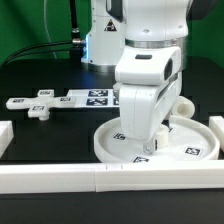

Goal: Assemble round table

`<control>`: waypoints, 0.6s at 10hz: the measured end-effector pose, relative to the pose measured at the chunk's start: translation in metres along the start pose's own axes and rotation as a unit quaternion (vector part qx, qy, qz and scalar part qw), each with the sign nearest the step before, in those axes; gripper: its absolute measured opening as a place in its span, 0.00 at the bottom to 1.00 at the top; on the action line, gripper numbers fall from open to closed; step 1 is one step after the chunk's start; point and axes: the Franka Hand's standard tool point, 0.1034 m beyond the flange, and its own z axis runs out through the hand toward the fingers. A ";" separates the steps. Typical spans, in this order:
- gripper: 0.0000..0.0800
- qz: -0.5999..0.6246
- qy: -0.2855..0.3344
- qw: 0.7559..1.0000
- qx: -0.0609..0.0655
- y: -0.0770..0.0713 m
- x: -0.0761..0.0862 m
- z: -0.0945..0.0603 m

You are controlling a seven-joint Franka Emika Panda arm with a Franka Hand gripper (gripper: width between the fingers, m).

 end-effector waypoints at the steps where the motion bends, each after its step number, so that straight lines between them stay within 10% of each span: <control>1: 0.81 0.017 0.000 1.000 -0.004 -0.002 -0.003 -0.009; 6: 0.81 0.204 0.008 0.979 -0.021 -0.058 0.004 -0.035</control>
Offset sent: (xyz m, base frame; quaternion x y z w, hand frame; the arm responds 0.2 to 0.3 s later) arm -0.0306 -0.0073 0.0381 -0.0879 -0.0205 0.1713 0.9811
